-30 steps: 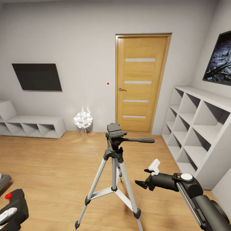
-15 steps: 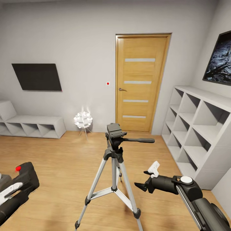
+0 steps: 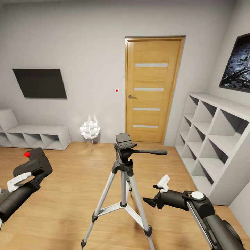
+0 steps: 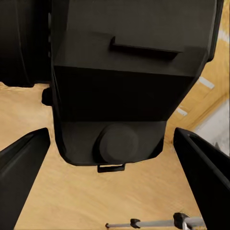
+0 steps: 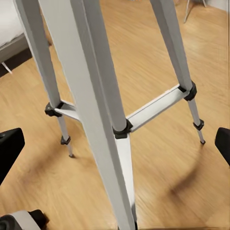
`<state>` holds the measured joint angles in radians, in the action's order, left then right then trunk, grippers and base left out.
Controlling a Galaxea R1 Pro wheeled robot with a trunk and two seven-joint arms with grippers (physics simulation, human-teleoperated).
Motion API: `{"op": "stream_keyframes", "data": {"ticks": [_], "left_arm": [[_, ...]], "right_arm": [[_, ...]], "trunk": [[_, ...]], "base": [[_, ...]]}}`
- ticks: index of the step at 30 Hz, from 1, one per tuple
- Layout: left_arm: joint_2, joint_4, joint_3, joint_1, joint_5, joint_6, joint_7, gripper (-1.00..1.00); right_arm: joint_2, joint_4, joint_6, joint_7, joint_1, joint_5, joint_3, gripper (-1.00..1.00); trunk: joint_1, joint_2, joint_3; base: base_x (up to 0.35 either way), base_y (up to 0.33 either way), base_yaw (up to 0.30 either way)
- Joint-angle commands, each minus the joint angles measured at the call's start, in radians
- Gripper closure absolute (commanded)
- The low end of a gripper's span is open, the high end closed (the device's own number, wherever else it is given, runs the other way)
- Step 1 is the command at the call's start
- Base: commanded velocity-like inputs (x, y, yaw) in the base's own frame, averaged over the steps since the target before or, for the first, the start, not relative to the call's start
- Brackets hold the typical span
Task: Attach the digital camera to the camera tripod in the bedroom.
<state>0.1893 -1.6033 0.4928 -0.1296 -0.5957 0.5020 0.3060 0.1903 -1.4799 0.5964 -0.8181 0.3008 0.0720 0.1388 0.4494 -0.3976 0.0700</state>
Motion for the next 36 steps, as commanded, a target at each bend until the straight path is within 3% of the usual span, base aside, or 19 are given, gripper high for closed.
{"op": "stream_keyframes", "data": {"ticks": [1, 5, 10, 13, 14, 18, 23, 27, 28, 30, 31, 33, 36], "left_arm": [[0.000, -0.002, -0.011, -0.013, -0.006, 0.003, 0.002, 1.00], [0.006, -0.004, -0.054, -0.072, -0.010, -0.010, 0.010, 1.00], [0.011, -0.005, -0.096, -0.147, -0.008, 0.001, 0.052, 1.00], [0.018, -0.005, -0.120, -0.189, -0.003, 0.007, 0.109, 1.00], [0.027, -0.005, -0.140, -0.211, 0.006, 0.008, 0.161, 1.00], [0.051, -0.005, -0.182, -0.265, 0.042, 0.018, 0.257, 1.00], [0.082, -0.001, -0.243, -0.354, 0.075, 0.135, 0.343, 1.00], [0.099, 0.000, -0.281, -0.382, 0.095, 0.157, 0.357, 1.00], [0.120, 0.000, -0.325, -0.408, 0.117, 0.167, 0.372, 1.00], [0.141, 0.000, -0.375, -0.435, 0.140, 0.177, 0.387, 1.00], [0.141, 0.000, -0.375, -0.435, 0.140, 0.177, 0.387, 1.00], [0.163, -0.002, -0.430, -0.469, 0.166, 0.186, 0.402, 1.00], [0.176, -0.004, -0.460, -0.496, 0.179, 0.189, 0.423, 1.00]], "right_arm": [[-0.007, 0.004, 0.004, 0.004, 0.001, 0.014, 0.000, -1.00], [-0.041, 0.036, 0.008, 0.058, 0.001, 0.030, 0.000, -1.00], [-0.069, 0.054, 0.008, 0.080, 0.001, 0.029, -0.003, -1.00], [-0.083, 0.067, 0.007, 0.085, 0.001, 0.028, -0.005, -1.00], [-0.091, 0.077, 0.005, 0.087, 0.001, 0.028, -0.005, -1.00], [-0.101, 0.092, 0.001, 0.088, 0.001, 0.029, -0.005, -1.00], [-0.107, 0.109, -0.002, 0.089, 0.001, 0.031, -0.003, -1.00], [-0.111, 0.126, -0.006, 0.090, 0.001, 0.032, -0.001, -1.00], [-0.117, 0.140, -0.015, 0.090, 0.001, 0.033, 0.000, -1.00], [-0.126, 0.157, -0.033, 0.091, 0.001, 0.035, 0.000, -1.00], [-0.126, 0.157, -0.033, 0.091, 0.001, 0.035, 0.000, -1.00], [-0.136, 0.184, -0.071, 0.092, 0.001, 0.039, 0.001, -1.00], [-0.144, 0.204, -0.100, 0.093, 0.002, 0.041, 0.002, -1.00]], "trunk": [[0.001, -0.002, 0.002], [0.001, -0.002, 0.002], [0.001, -0.002, 0.002], [0.001, -0.002, 0.002], [0.001, -0.002, 0.002], [0.001, -0.002, 0.002], [0.001, -0.002, 0.002], [0.001, -0.002, 0.002], [0.001, -0.002, 0.002], [0.001, -0.002, 0.002], [0.001, -0.002, 0.002], [0.001, -0.002, 0.002], [0.001, -0.002, 0.002]], "base": [[0.000, 0.000, 0.000], [0.000, 0.000, 0.000], [0.000, 0.000, 0.000], [0.000, 0.000, 0.000], [0.000, 0.000, 0.000], [0.000, 0.000, 0.000], [0.000, 0.000, 0.000], [0.000, 0.000, 0.000], [0.000, 0.000, 0.000], [0.000, 0.000, 0.000], [0.000, 0.000, 0.000], [0.000, 0.000, 0.000], [0.000, 0.000, 0.000]]}}
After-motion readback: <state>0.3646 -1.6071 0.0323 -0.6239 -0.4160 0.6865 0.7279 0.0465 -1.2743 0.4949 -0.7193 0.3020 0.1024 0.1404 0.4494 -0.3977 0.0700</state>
